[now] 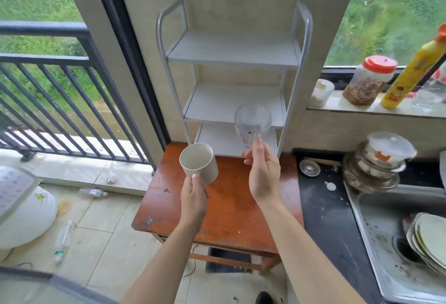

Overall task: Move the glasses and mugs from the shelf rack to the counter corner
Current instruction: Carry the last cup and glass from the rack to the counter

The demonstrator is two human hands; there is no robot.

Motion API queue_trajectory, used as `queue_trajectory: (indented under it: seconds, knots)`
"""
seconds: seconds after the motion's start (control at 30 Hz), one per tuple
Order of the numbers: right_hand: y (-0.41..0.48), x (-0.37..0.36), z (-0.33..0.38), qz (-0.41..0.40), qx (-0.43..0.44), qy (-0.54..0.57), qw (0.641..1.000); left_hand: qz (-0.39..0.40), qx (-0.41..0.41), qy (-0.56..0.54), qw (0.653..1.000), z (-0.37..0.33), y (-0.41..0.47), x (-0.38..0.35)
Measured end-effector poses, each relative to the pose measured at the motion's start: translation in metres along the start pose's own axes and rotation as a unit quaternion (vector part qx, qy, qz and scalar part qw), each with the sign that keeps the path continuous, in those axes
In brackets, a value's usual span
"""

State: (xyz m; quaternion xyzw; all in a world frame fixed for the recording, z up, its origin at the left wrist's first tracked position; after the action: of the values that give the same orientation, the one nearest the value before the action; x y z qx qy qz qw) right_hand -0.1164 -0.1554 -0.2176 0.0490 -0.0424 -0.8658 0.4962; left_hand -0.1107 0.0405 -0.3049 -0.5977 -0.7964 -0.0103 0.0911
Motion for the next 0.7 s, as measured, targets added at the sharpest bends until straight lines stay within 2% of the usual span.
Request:
queue_trajectory:
  seconds: [0.13, 0.33, 0.7]
  knots:
    - [-0.051, 0.043, -0.044, -0.036, -0.062, -0.014, 0.997, -0.006, -0.032, -0.014, 0.999, -0.001, -0.038, 0.004]
    - [-0.107, 0.138, -0.068, -0.115, -0.111, -0.06, 0.985, 0.08, -0.037, -0.038, 0.995, -0.006, -0.105, -0.036]
    - [-0.166, 0.349, -0.006, -0.287, -0.037, 0.02, 0.957, 0.233, -0.169, -0.035, 0.957, -0.085, -0.279, -0.169]
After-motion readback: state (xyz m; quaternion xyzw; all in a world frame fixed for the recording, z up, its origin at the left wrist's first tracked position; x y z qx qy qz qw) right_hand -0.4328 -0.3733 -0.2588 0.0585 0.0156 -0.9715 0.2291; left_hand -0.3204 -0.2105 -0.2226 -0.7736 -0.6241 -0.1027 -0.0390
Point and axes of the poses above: each hand's wrist, its own y-axis towards the middle knuckle, its own x-axis out of the back of the hand, z = x × y, the point moved 7 cm from there along y, towards the middle knuckle, and after that the axes turned 4 degrees about -z, right-handed, at the moved point
